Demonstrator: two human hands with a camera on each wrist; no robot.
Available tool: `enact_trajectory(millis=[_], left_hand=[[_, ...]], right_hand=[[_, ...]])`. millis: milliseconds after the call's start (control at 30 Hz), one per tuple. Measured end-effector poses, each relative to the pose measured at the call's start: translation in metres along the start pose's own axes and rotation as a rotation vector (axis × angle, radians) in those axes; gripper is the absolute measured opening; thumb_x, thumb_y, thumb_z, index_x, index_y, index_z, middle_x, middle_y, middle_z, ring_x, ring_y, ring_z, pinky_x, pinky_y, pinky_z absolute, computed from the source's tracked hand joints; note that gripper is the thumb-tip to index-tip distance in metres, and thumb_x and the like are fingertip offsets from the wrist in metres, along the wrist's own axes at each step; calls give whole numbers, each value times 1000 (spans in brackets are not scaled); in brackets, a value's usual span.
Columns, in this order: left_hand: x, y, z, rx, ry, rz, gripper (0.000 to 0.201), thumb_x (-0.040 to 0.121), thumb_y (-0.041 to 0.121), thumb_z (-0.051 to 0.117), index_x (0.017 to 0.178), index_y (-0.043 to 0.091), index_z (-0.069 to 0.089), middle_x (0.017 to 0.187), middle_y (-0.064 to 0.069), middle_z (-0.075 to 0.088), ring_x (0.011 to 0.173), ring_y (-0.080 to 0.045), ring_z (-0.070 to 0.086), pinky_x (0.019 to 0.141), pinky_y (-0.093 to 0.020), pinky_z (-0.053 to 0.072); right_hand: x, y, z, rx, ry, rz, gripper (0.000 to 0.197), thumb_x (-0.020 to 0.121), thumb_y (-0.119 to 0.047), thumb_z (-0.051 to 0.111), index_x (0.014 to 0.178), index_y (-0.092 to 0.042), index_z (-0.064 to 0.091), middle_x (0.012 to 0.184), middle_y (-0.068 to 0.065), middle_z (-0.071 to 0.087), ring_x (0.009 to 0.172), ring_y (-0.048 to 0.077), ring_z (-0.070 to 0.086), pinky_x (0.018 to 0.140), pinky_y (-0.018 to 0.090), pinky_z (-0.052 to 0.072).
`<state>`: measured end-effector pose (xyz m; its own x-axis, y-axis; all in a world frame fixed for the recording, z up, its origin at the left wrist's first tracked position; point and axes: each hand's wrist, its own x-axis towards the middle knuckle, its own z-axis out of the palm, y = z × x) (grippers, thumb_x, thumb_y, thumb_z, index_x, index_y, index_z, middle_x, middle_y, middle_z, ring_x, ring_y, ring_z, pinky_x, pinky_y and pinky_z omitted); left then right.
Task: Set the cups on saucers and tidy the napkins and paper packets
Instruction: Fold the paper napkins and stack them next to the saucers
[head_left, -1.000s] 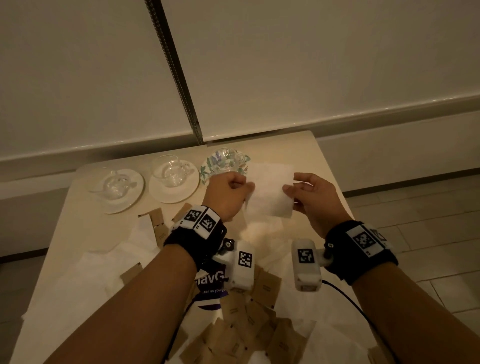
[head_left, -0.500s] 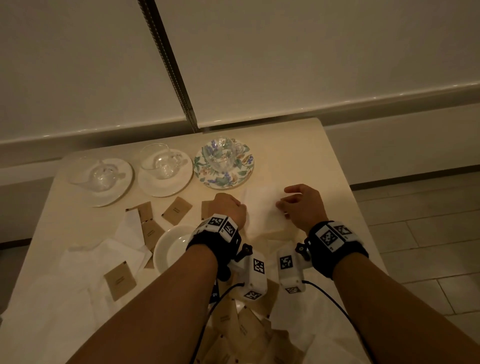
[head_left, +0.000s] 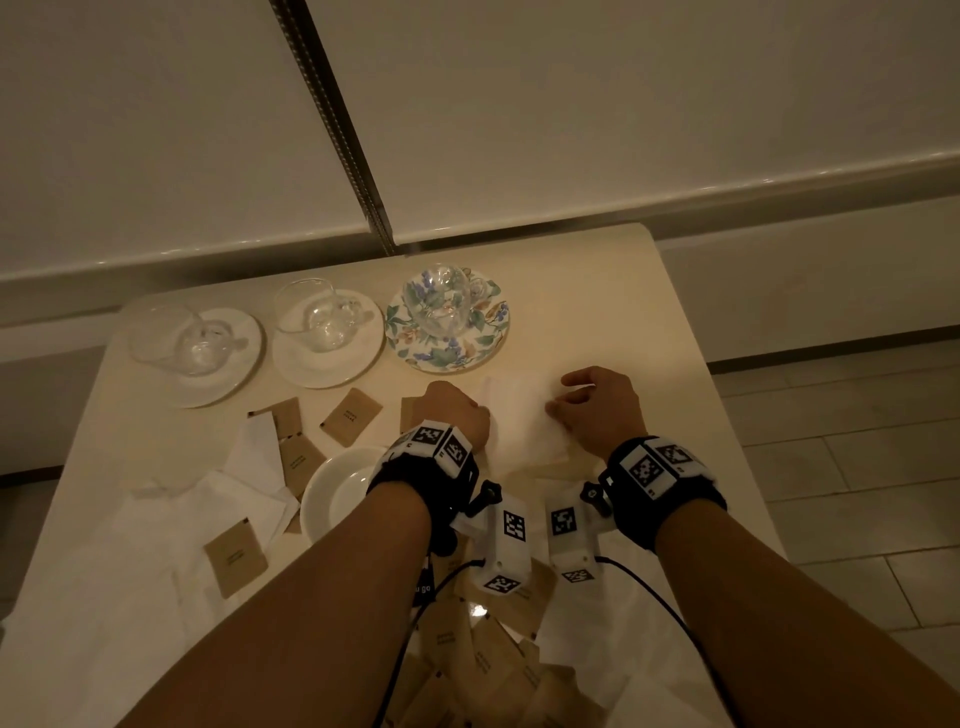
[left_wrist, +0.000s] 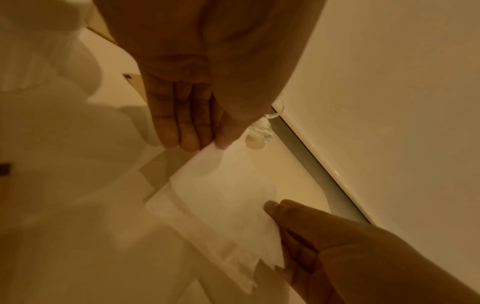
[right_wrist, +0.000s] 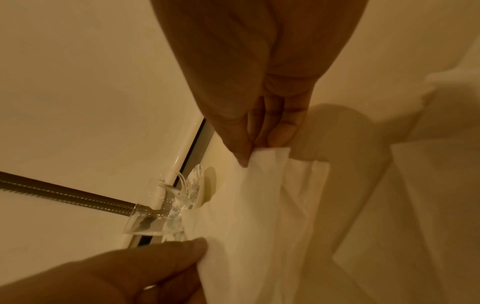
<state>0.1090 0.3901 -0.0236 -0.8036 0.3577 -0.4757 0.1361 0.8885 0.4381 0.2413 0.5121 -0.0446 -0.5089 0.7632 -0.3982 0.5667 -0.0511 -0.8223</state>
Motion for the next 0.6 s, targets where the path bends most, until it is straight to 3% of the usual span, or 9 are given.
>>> enact_trajectory(millis=[67, 100, 167, 233, 300, 467, 600], left_hand=[[-1, -3, 0, 3, -6, -9, 32, 86, 25, 67, 58, 19, 53, 58, 8, 49, 55, -11, 49, 43, -16, 29], [-2, -5, 2, 26, -29, -6, 28, 86, 24, 67, 61, 17, 57, 62, 7, 53, 64, -16, 56, 45, -17, 32], [-5, -7, 3, 74, -83, 22, 17, 89, 25, 65, 85, 9, 70, 87, -2, 67, 90, -23, 64, 60, -20, 41], [-7, -8, 4, 79, -88, 40, 25, 91, 25, 63, 103, 4, 71, 109, -9, 69, 104, -25, 63, 71, -24, 41], [-9, -8, 3, 69, -77, 48, 28, 92, 24, 63, 107, 3, 71, 113, -11, 69, 106, -26, 63, 73, -24, 40], [-11, -5, -3, 20, -15, 43, 22, 90, 25, 66, 96, 6, 74, 102, -10, 72, 98, -25, 66, 70, -24, 44], [-13, -4, -1, 33, -58, 62, 24, 90, 27, 66, 94, 4, 75, 101, -10, 72, 95, -25, 66, 68, -24, 43]], right_hand=[[-1, 0, 1, -16, -12, -1, 31, 78, -14, 80, 106, -12, 65, 77, -1, 69, 82, 20, 68, 78, 35, 56], [-1, 0, 1, -32, -14, -6, 30, 79, -14, 80, 105, -12, 65, 75, -3, 68, 81, 18, 67, 76, 33, 55], [-2, 1, 2, -67, -14, -21, 28, 79, -14, 79, 104, -13, 64, 71, -7, 66, 79, 15, 64, 75, 29, 50], [-2, 0, 3, -100, -12, -44, 27, 80, -14, 78, 102, -14, 63, 69, -10, 63, 76, 11, 60, 74, 26, 46], [-4, -2, 3, -112, -7, -61, 27, 81, -15, 77, 103, -16, 63, 71, -10, 63, 75, 10, 60, 73, 25, 46], [-7, -6, -1, -15, 27, -82, 28, 79, -13, 79, 103, -17, 65, 76, -3, 70, 76, 17, 67, 77, 34, 56], [-7, -3, -4, -61, 39, -73, 28, 79, -15, 79, 103, -16, 65, 74, -4, 68, 79, 18, 68, 80, 35, 55]])
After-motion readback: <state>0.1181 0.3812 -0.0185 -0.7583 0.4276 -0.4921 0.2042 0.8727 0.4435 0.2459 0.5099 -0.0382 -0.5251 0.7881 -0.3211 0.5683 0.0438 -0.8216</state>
